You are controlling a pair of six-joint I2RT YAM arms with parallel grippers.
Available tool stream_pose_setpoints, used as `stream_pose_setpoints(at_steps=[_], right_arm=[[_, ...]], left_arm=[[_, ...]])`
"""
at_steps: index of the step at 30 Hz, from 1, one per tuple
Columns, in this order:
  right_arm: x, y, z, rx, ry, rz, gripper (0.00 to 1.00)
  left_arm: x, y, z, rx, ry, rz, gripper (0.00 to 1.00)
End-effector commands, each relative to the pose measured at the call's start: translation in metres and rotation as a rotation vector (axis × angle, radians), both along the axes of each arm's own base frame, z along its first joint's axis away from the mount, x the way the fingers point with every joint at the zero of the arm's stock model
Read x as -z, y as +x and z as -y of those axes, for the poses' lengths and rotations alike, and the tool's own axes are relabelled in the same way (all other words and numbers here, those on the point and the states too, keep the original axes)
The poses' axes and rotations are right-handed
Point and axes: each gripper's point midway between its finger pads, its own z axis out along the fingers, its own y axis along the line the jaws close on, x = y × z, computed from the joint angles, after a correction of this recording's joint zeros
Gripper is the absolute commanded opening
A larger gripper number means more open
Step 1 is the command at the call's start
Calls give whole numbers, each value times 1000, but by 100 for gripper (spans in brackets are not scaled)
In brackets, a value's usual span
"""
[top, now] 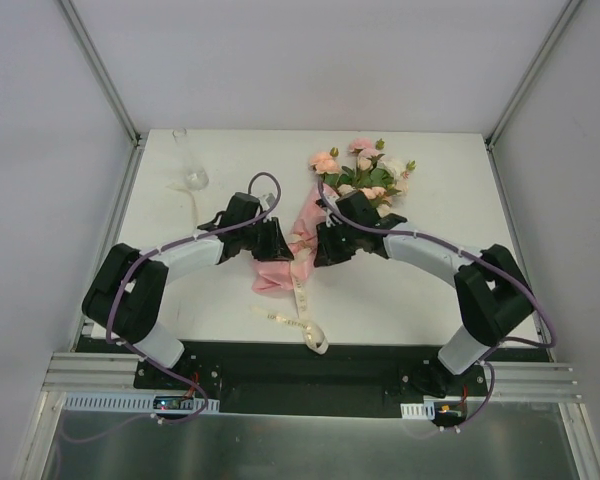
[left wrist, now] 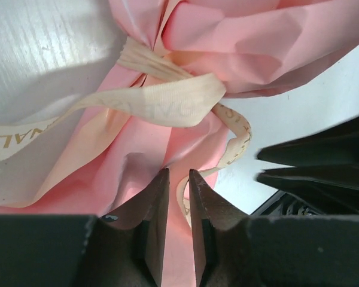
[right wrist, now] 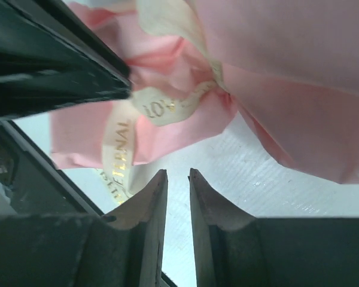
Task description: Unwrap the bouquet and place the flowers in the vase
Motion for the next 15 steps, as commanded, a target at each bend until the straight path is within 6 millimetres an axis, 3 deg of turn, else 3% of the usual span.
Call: stream_pose_setpoints(at_steps=[1,5,9,15], right_arm=[[-67,29,-18,24,114,150,25],[-73,46,-40,13,150,138,24],[-40,53,-50,14,116,107,22],[8,45,-30,32,12,76,15]], left_arm=[[15,-7,1,11,8,-4,17],[30,-22,2,18,25,-27,16],[34,-25,1,15,36,-25,16],[26,-24,2,30,26,4,17]])
